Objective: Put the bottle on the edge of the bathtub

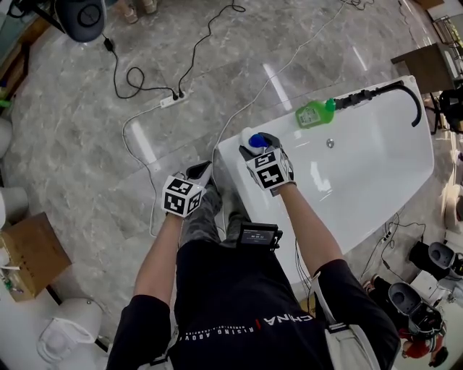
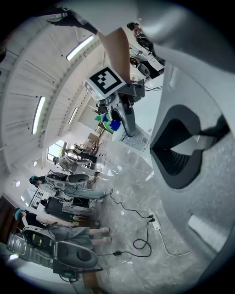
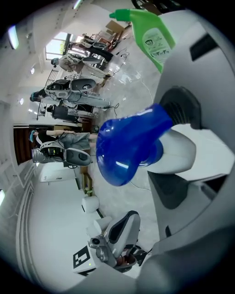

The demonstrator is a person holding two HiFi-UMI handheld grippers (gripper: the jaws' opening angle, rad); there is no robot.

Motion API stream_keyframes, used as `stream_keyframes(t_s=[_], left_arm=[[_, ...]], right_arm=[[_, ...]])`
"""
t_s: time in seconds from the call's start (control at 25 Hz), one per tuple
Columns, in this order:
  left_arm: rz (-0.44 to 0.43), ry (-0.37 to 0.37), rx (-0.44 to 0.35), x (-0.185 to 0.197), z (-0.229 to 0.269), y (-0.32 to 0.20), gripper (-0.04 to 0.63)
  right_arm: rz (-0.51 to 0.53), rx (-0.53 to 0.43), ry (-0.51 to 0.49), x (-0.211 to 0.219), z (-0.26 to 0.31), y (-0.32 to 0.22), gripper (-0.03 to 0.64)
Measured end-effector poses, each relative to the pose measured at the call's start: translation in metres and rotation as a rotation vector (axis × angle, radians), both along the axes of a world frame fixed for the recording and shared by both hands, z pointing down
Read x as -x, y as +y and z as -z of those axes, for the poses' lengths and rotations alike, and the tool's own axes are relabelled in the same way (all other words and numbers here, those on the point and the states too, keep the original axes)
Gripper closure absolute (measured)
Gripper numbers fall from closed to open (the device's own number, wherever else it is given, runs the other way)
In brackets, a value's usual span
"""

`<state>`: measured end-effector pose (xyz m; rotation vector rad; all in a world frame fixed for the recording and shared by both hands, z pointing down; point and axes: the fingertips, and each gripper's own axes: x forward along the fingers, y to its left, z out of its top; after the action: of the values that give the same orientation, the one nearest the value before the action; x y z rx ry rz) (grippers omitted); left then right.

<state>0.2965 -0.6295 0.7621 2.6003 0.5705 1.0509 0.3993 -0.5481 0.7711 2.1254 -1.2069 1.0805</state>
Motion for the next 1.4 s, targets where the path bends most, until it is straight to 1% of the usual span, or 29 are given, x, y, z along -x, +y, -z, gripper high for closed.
stream_keyframes(t_s=[0.28,0.56,0.76,0.84,0.88,0.96,1.08,1.16,1.2,1.32,1.4], left_arm=[[0.003,0.004,-0.008,0.003,0.009,-0.002,0.586],[-0.002,-0.004,-0.024,0.007,0.029,-0.002,0.586],[-0.012,-0.001,-0.038,0.026,0.058,0.017,0.586],[-0.009,0.011,-0.043,0.035,0.073,0.027,0.586],[-0.006,0.019,-0.044,0.040,0.080,0.034,0.586],[0.006,0.038,-0.042,0.052,0.095,0.050,0.586],[0.035,0.062,-0.035,0.070,0.110,0.073,0.586],[0.050,0.077,-0.028,0.080,0.119,0.088,0.586],[0.054,0.084,-0.023,0.085,0.123,0.097,0.586],[0.065,0.107,-0.011,0.096,0.134,0.121,0.586],[0.074,0.119,-0.009,0.102,0.138,0.129,0.586]], right_arm=[[-0.021,-0.023,-0.021,0.001,-0.001,0.004,0.273],[-0.050,-0.025,-0.057,0.006,0.016,0.021,0.261],[-0.059,-0.024,-0.103,0.033,0.043,0.052,0.269],[-0.058,-0.035,-0.121,0.046,0.057,0.063,0.318],[-0.058,-0.047,-0.129,0.053,0.065,0.069,0.360],[-0.052,-0.091,-0.151,0.070,0.083,0.080,0.418],[-0.020,-0.174,-0.192,0.099,0.109,0.093,0.525],[-0.009,-0.202,-0.207,0.115,0.122,0.103,0.588],[-0.003,-0.207,-0.214,0.121,0.127,0.109,0.603],[0.020,-0.223,-0.223,0.138,0.138,0.125,0.606],[0.031,-0.235,-0.210,0.145,0.144,0.130,0.607]])
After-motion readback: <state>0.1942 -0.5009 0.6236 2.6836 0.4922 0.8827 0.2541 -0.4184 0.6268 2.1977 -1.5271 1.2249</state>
